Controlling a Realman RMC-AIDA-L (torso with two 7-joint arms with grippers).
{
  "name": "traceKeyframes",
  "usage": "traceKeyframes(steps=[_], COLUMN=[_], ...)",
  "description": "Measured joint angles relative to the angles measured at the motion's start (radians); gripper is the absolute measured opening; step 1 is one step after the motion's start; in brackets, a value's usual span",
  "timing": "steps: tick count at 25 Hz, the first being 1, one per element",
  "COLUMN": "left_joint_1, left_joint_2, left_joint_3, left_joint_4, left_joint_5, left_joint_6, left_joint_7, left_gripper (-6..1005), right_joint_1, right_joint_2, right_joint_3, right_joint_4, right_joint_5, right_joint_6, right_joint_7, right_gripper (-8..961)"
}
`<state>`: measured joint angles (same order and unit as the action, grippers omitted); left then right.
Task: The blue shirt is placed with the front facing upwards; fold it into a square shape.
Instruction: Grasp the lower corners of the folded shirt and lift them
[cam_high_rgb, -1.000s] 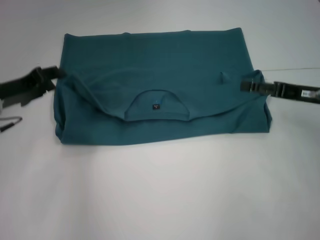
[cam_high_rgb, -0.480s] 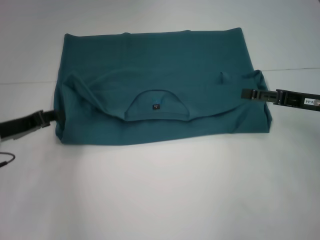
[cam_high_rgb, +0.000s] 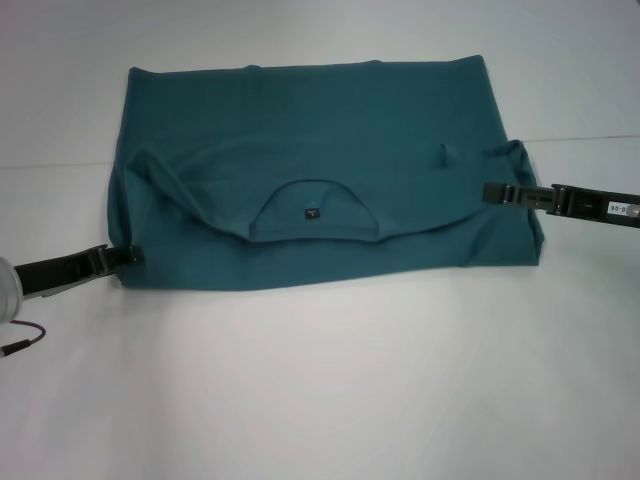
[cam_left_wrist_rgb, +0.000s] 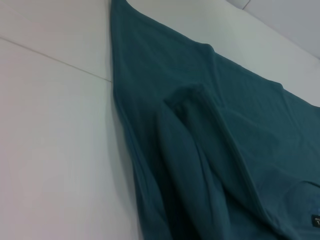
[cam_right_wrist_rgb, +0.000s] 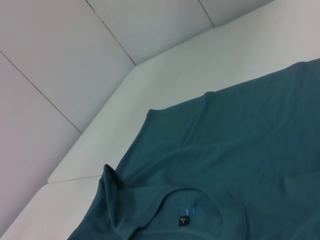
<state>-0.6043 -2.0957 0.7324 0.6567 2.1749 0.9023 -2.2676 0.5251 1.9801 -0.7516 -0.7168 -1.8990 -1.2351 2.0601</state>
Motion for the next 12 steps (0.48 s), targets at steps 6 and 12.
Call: traceKeyframes(steps=[6,12], left_joint_1=[-0.010,-0.029], left_joint_2=[-0.002,-0.008], left_joint_3=[0.021,0.059], left_joint_4=[-0.012,-0.029], left_joint_5=[0.000,0.000], left_joint_6=[-0.020,-0.044], left_joint_7=[0.003,0.006], left_gripper=[522,523], right_joint_1=[-0.001,-0.007], right_joint_2=[-0.002,-0.003], right_joint_3=[0.000,0.000], right_joint_4=[0.002,0.002], right_joint_5=[0.000,0.000], right_joint_6=[-0.001,-0.001], right_joint_7=[-0.001,-0.002], right_gripper=[935,935])
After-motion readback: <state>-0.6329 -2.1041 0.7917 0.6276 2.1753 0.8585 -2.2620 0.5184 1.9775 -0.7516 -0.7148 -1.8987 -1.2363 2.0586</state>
